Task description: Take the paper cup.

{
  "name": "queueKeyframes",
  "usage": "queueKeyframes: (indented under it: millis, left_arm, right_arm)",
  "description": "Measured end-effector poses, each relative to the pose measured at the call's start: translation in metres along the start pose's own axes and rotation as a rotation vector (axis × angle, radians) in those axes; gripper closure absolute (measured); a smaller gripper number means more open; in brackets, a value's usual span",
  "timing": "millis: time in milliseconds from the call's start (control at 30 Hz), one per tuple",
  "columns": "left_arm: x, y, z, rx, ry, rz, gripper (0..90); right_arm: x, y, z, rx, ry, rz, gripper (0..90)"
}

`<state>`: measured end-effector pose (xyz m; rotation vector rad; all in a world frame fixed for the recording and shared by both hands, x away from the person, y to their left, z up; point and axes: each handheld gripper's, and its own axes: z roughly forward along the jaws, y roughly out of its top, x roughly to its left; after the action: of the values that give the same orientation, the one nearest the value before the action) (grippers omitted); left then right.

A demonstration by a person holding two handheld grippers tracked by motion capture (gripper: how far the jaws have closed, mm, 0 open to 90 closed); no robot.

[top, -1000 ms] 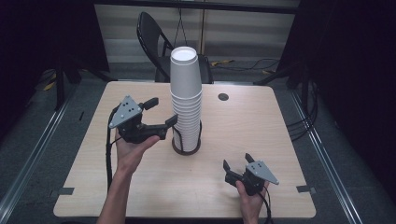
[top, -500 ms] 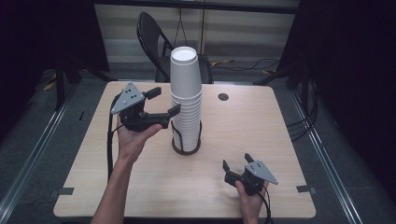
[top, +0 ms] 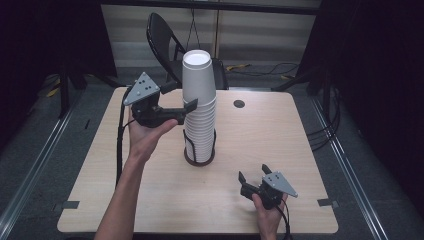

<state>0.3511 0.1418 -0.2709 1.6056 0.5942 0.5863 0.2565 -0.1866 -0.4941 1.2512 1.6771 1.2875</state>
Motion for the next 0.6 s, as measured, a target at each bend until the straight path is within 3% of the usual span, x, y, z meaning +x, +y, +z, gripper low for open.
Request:
queueKeyframes:
  millis: [267,600]
  left_arm:
    - [-0.001,0.019,0.013,-0.006,-0.007,0.006,15.5]
    - [0.005,0.024,0.032,-0.005,-0.012,0.005,15.3]
  right_arm:
    - [0.0,0.0,0.0,0.0,-0.001,0.003,13.4]
    - [0.0,0.0,0.0,0.002,-0.002,0.001,13.3]
